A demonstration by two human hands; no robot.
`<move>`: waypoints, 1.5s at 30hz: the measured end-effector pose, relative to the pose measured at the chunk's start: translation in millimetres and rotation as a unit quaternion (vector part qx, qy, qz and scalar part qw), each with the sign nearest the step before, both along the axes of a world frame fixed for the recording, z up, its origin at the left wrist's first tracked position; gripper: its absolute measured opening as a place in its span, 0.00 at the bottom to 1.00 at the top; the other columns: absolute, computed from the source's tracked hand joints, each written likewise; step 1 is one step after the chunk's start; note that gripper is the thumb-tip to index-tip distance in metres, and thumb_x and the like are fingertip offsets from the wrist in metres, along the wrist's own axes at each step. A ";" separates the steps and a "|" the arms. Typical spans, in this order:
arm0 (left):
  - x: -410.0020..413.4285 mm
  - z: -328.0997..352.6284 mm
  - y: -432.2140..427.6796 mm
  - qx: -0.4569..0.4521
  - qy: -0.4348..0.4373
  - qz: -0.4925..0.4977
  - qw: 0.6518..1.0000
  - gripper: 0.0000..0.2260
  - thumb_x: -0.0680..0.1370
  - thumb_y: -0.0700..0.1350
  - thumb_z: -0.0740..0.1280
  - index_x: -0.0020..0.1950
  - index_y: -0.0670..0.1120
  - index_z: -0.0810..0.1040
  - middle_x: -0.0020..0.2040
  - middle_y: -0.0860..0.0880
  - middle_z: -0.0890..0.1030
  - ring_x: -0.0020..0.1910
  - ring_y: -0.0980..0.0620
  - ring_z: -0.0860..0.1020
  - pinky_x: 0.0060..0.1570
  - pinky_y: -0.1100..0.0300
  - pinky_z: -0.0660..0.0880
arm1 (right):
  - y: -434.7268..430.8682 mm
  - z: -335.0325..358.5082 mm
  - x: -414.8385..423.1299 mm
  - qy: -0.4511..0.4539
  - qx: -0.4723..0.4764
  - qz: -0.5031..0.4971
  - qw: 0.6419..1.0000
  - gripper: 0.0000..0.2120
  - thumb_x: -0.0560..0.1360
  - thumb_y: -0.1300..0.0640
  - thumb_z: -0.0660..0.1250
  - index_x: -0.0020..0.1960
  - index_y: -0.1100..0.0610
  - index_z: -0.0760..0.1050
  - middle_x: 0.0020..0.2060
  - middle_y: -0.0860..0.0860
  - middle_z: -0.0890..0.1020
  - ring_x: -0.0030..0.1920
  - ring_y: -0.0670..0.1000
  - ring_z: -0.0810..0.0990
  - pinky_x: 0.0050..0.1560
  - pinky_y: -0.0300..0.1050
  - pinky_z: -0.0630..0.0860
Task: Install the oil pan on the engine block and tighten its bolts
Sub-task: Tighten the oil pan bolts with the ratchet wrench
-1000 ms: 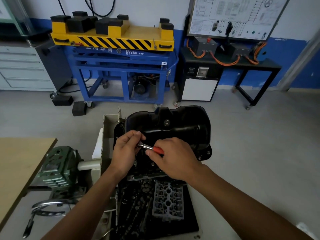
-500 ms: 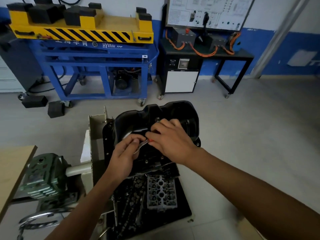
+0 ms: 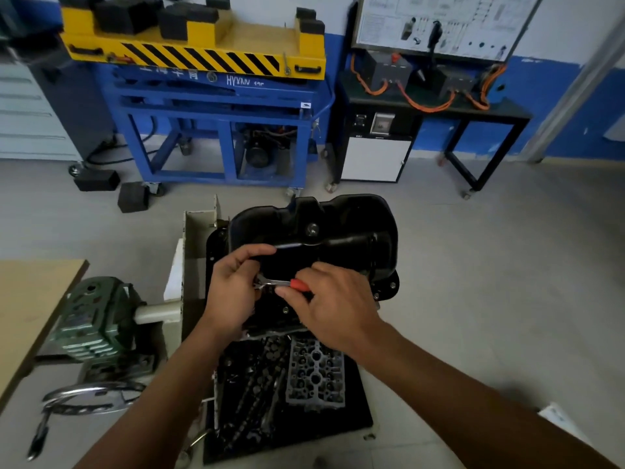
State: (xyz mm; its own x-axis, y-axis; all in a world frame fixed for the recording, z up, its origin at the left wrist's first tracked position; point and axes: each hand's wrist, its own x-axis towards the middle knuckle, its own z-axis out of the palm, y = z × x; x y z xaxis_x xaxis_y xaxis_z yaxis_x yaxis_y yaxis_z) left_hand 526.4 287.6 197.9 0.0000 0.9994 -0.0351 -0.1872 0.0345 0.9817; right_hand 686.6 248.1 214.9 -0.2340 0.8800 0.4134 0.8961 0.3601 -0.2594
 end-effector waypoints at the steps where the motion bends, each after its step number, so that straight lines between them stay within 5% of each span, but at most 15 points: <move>1: 1.0 1.2 -0.5 -0.001 0.000 0.002 1.000 0.18 0.81 0.32 0.55 0.49 0.45 0.84 0.40 0.40 0.80 0.37 0.46 0.77 0.32 0.60 0.75 | -5.1 -3.2 -2.9 0.007 0.002 -0.017 1.000 0.19 0.78 0.38 0.63 0.41 0.53 0.79 0.34 0.47 0.79 0.34 0.50 0.78 0.31 0.44 0.74; 5: 6.1 2.4 -2.6 -0.006 -0.004 0.029 1.000 0.17 0.80 0.30 0.54 0.48 0.41 0.82 0.32 0.51 0.81 0.29 0.58 0.78 0.27 0.66 0.74 | -10.7 -6.8 -6.3 0.020 0.019 -0.045 0.999 0.18 0.76 0.38 0.66 0.38 0.52 0.77 0.32 0.47 0.78 0.30 0.50 0.77 0.29 0.41 0.70; 12: 6.5 7.2 -7.7 0.004 -0.003 0.037 0.999 0.18 0.82 0.37 0.61 0.38 0.51 0.84 0.36 0.53 0.81 0.33 0.59 0.76 0.31 0.65 0.71 | 2.7 4.6 8.2 0.035 -0.032 0.042 0.998 0.17 0.79 0.38 0.61 0.47 0.51 0.79 0.40 0.45 0.78 0.40 0.49 0.78 0.37 0.49 0.77; 19: 29.1 29.1 -6.4 0.050 -0.015 0.022 0.998 0.10 0.78 0.47 0.64 0.39 0.50 0.83 0.37 0.52 0.79 0.39 0.52 0.73 0.39 0.57 0.67 | 20.9 21.7 38.9 0.095 0.011 0.077 0.992 0.16 0.78 0.41 0.64 0.45 0.54 0.80 0.38 0.47 0.78 0.39 0.48 0.77 0.37 0.50 0.76; 25: 63.0 14.8 -11.6 0.042 0.013 0.032 0.999 0.19 0.83 0.39 0.61 0.35 0.52 0.82 0.37 0.52 0.77 0.42 0.47 0.70 0.39 0.56 0.65 | 22.6 10.0 71.9 0.082 -0.014 0.086 0.993 0.13 0.78 0.44 0.68 0.47 0.53 0.81 0.39 0.45 0.77 0.40 0.45 0.75 0.39 0.43 0.73; 33: 71.9 5.6 -9.2 0.045 0.027 0.068 0.996 0.14 0.82 0.38 0.62 0.39 0.46 0.80 0.36 0.48 0.75 0.34 0.54 0.69 0.34 0.61 0.65 | 26.8 0.4 78.7 0.110 -0.038 0.114 0.987 0.13 0.78 0.44 0.67 0.47 0.54 0.81 0.38 0.46 0.76 0.39 0.47 0.75 0.38 0.45 0.74; 37: 68.8 -2.3 -8.8 0.041 0.024 0.080 0.996 0.17 0.82 0.40 0.63 0.36 0.51 0.82 0.36 0.47 0.75 0.34 0.55 0.70 0.34 0.62 0.67 | 26.0 -0.2 76.0 0.105 -0.043 0.122 0.986 0.14 0.78 0.44 0.67 0.42 0.54 0.79 0.34 0.45 0.74 0.35 0.46 0.73 0.34 0.44 0.72; 41: 66.5 -7.8 -8.8 0.060 0.016 0.086 0.994 0.13 0.78 0.47 0.64 0.36 0.52 0.82 0.30 0.53 0.73 0.29 0.58 0.69 0.29 0.66 0.67 | 14.0 -0.6 69.2 0.105 -0.063 0.104 0.987 0.17 0.77 0.43 0.67 0.34 0.51 0.73 0.28 0.44 0.70 0.30 0.47 0.71 0.29 0.42 0.68; 45: 63.1 -12.9 -7.2 0.086 0.003 0.081 0.993 0.13 0.79 0.47 0.62 0.38 0.51 0.81 0.30 0.55 0.73 0.29 0.60 0.69 0.30 0.69 0.68 | 6.2 1.4 68.2 0.084 -0.104 0.120 0.984 0.15 0.78 0.42 0.63 0.38 0.50 0.73 0.31 0.44 0.71 0.31 0.45 0.72 0.29 0.40 0.66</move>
State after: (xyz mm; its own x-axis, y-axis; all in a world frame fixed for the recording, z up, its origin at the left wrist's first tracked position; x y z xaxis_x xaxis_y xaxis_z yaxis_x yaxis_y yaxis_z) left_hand 589.5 280.4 185.0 -0.1605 0.9776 0.1359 -0.1708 -0.1631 0.9717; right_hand 754.8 254.2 216.3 -0.3886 0.8775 0.2810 0.7301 0.4793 -0.4870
